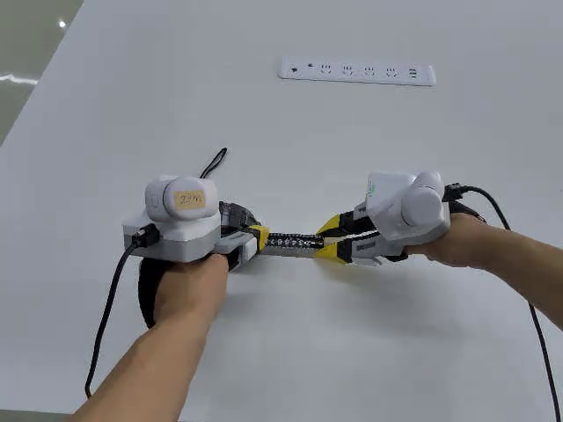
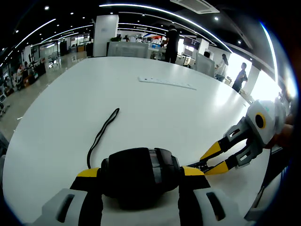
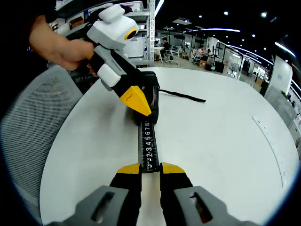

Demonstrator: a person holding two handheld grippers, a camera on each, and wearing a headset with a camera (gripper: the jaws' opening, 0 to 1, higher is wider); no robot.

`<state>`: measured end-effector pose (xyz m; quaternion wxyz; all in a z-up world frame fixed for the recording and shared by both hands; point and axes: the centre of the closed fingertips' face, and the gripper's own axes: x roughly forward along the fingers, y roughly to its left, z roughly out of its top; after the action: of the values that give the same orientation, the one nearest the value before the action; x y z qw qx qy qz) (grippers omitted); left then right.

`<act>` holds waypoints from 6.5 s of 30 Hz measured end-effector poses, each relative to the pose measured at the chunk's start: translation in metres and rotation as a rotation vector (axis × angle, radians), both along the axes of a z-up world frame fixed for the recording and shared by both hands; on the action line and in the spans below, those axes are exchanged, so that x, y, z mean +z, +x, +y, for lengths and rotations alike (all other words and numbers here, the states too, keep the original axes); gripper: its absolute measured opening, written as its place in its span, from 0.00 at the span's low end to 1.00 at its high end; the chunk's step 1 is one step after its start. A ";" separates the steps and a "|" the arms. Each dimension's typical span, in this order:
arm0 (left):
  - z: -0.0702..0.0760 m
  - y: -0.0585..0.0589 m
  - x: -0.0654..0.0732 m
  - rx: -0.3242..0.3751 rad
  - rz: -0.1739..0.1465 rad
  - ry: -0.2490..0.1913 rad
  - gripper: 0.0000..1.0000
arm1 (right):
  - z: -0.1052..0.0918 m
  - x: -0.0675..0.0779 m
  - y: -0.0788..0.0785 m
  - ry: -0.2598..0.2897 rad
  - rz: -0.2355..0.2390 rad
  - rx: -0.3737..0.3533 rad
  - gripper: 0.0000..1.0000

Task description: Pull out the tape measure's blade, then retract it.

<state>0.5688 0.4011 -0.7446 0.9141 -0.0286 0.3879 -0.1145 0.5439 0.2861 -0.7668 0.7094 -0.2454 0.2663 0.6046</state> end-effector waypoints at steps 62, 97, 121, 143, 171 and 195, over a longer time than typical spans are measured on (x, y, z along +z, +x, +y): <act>-0.002 -0.001 -0.001 -0.011 0.012 -0.026 0.64 | 0.066 -0.002 0.004 0.039 -0.011 0.011 0.14; -0.004 0.003 0.015 -0.144 -0.059 0.022 0.76 | 0.052 0.008 0.012 0.009 -0.028 -0.079 0.36; -0.004 -0.016 0.030 -0.424 -0.105 0.022 0.90 | 0.003 0.036 0.009 0.044 0.008 -0.292 0.69; -0.005 -0.034 0.047 -0.619 -0.162 0.015 1.00 | -0.056 0.072 -0.012 0.135 -0.003 -0.494 0.99; 0.006 -0.064 0.072 -0.606 -0.258 -0.103 1.00 | -0.089 0.085 -0.058 0.242 -0.032 -0.604 1.00; 0.023 -0.079 0.073 -0.565 -0.304 -0.117 1.00 | -0.091 0.090 -0.072 0.289 -0.038 -0.624 1.00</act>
<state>0.4901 0.4236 -0.6717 0.8906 0.0453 0.2322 -0.3885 0.4719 0.1948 -0.6771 0.8924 -0.0604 0.2268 0.3854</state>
